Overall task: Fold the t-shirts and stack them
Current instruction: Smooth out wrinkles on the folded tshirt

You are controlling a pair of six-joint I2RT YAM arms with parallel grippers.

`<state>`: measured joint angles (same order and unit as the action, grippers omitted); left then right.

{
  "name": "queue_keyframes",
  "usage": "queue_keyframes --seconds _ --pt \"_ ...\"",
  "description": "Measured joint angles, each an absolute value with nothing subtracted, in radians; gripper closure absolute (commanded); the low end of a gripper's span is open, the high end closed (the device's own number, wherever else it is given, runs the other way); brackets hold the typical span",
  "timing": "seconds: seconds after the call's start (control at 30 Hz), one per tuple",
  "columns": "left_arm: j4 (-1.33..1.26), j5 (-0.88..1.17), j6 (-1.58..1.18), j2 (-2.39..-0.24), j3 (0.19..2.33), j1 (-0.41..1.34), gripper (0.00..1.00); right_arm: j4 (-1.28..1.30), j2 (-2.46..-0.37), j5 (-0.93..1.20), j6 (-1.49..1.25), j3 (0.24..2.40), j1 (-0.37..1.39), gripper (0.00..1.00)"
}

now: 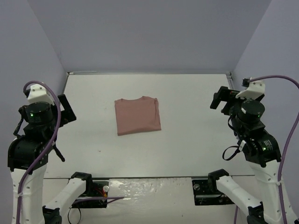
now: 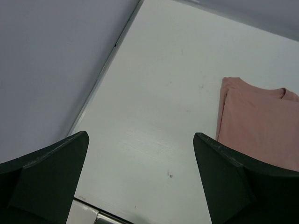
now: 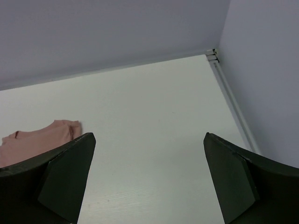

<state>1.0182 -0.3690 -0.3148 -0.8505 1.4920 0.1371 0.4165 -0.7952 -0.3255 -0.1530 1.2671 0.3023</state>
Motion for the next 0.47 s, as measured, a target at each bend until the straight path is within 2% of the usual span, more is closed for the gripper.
queue_keyframes --seconds 0.47 --pt "1.056 -0.421 -0.318 -0.84 1.411 0.138 0.03 0.431 -0.803 -0.413 -0.087 1.267 0.302 0.0"
